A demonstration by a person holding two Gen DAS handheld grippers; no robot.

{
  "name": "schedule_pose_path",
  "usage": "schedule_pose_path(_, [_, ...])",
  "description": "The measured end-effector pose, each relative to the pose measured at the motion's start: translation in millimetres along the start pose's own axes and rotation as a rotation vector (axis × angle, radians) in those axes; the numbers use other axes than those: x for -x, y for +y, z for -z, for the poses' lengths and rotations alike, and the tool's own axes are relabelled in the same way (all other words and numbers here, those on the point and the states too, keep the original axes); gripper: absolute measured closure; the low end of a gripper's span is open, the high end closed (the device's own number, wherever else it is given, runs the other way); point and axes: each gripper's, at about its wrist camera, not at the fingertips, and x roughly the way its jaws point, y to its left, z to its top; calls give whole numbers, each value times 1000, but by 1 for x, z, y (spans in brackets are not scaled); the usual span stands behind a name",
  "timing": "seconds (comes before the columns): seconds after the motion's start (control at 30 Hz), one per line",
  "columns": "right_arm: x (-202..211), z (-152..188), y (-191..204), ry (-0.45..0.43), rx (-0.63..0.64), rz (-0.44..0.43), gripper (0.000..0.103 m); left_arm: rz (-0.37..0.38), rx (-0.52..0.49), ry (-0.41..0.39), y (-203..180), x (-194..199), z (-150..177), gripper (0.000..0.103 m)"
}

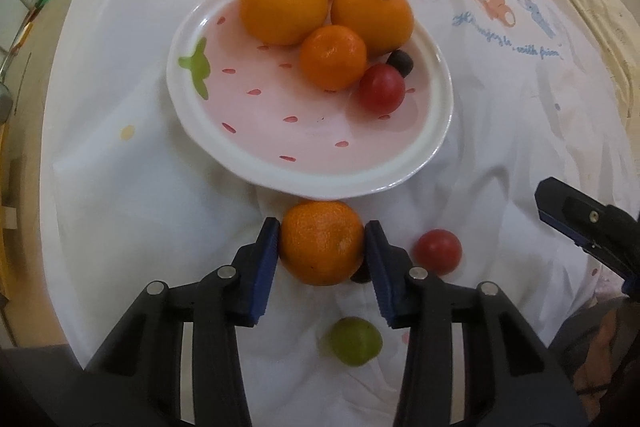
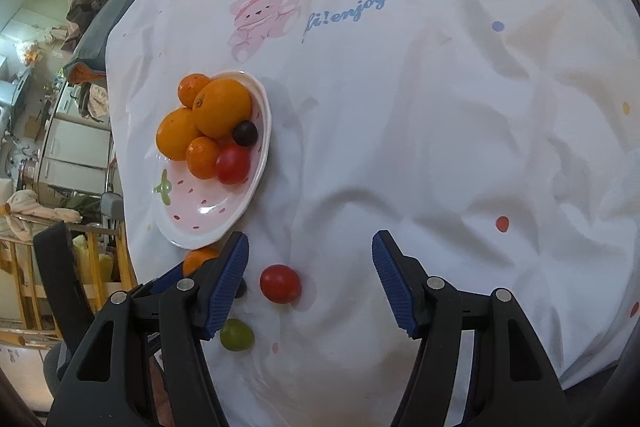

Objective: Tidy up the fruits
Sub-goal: 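Grasp the last tangerine with the left tool while the right tool grasps a dark tomato, then carry the tangerine and dark tomato over the pink plate with both tools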

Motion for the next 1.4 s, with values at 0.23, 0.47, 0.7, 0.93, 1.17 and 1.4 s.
schedule_pose_path(0.23, [3,2,0,-10,1,-6,36,46,2,-41,15,34,10,65])
schedule_pose_path(0.47, [0,4,7,1,29,-16,36,31,32,-118,44,82,12,65])
schedule_pose_path(0.7, [-9,10,29,27,113,-47,36,-4,95,-149,63,86,14,65])
schedule_pose_path(0.93, [-42,25,65,216,182,-161,60,-38,98,-179,61,86,13,65])
schedule_pose_path(1.17, [-84,36,90,280,224,-19,60,-56,153,-218,73,90,4,65])
schedule_pose_path(1.4, [-108,45,119,243,392,204,85,-23,189,-215,81,92,1,65])
